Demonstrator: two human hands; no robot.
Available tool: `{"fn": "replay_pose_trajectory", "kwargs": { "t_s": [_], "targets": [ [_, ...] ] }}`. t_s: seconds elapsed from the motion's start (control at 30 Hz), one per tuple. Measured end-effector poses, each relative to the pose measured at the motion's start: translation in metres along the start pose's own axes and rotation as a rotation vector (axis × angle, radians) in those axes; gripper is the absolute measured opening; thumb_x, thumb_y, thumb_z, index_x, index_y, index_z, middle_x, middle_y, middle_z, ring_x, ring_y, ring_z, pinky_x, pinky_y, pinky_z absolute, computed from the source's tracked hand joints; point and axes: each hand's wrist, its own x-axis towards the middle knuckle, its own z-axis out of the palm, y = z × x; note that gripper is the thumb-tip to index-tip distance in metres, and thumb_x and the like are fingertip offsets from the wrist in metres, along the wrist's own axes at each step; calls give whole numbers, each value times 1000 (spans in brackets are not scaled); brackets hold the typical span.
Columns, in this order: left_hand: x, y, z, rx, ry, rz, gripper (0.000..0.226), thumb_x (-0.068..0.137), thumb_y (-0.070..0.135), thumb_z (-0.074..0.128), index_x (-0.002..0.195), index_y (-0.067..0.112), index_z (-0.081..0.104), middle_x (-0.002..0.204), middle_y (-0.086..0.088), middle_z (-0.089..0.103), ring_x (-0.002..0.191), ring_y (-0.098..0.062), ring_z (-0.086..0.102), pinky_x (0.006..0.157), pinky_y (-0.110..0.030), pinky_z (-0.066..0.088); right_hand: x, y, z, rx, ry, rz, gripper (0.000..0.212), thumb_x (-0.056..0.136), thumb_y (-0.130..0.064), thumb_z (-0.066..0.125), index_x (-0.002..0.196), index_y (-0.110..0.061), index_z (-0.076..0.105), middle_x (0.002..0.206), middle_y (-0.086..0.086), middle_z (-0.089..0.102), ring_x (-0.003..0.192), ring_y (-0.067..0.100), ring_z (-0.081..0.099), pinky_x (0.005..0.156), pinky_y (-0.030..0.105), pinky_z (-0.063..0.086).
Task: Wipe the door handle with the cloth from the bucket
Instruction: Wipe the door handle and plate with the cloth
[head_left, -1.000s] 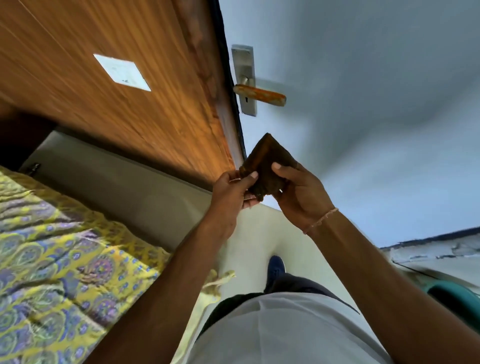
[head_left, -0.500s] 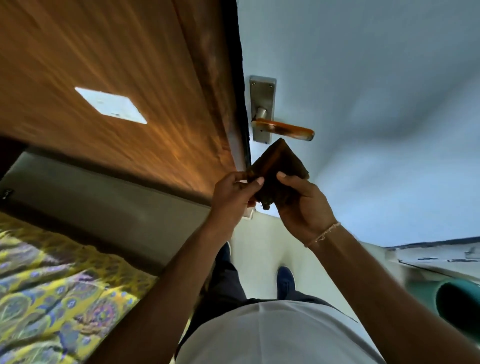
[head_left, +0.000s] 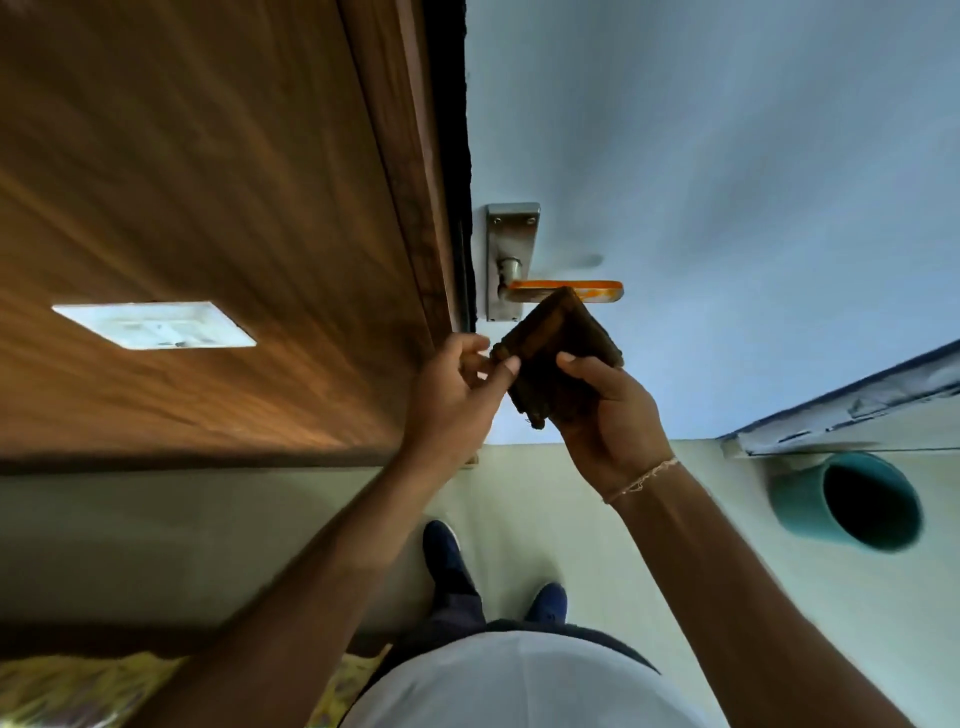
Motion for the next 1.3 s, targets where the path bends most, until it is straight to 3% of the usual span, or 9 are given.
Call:
{"fn": "replay_pose_trajectory", "kwargs": {
  "t_s": [0.1,0.27,0.43,0.53,0.67,0.8,1.0,1.17,1.3],
  "targets": [
    [-4,12,-2,179,170,291,34,102,29,76,131,14,66,113,2,67,97,-16,65,86,-39,61,-7,-16,-1,-154,65,-106,40,98,4,65,138,-4,68,128,25,75,122,48,71,96,54,61],
    [-11,15,3,488,385,625,43,100,26,74,138,7,65,138,-14,62,127,-29,59,102,-49,56,-20,-45,7,-622,20,-583,46,96,10,66,124,-25,76,117,-10,81,115,9,76,109,39,60],
    [-13,12,4,676,481,777,81,93,21,81,160,-5,45,171,-31,34,161,-46,36,126,-60,40,-1,-56,19,-1213,13,-1153,52,90,-10,61,141,-15,70,135,-1,75,127,26,66,106,33,54],
    [-8,11,-3,806,466,792,101,92,27,82,168,-5,24,176,-32,22,166,-46,22,133,-60,30,15,-48,31,-1435,-5,-1344,50,93,-9,71,143,-12,69,141,4,72,128,34,63,104,45,54],
    [14,0,-17,984,480,829,113,95,36,78,172,-1,4,180,-28,14,168,-43,16,139,-53,18,39,-24,33,-1763,-33,-1388,55,97,-9,66,151,-15,62,153,7,64,143,36,55,115,49,44],
    [36,-17,-28,1073,499,924,112,100,38,71,172,5,-8,180,-18,-11,169,-37,8,139,-51,14,41,-18,23,-1887,0,-1431,60,98,-8,60,157,-17,55,158,8,59,148,36,51,119,50,38],
    [50,-23,-28,943,488,988,106,104,33,68,171,1,-8,175,-33,24,167,-42,14,139,-49,10,34,-24,7,-1872,257,-1375,53,95,-5,58,148,-10,64,151,10,65,142,40,56,113,50,42],
    [54,-27,-31,984,507,1000,104,105,34,66,171,3,-9,174,-31,25,169,-30,-4,139,-47,5,30,0,48,-1924,113,-1325,54,101,-14,39,151,-8,58,160,13,56,151,33,49,125,51,36],
    [52,-27,-32,968,478,1011,105,102,27,68,171,3,-8,175,-32,26,167,-41,13,138,-53,16,29,-22,16,-1972,173,-1309,61,98,-10,40,158,-12,52,158,11,58,150,35,50,124,52,37]
  ]
}}
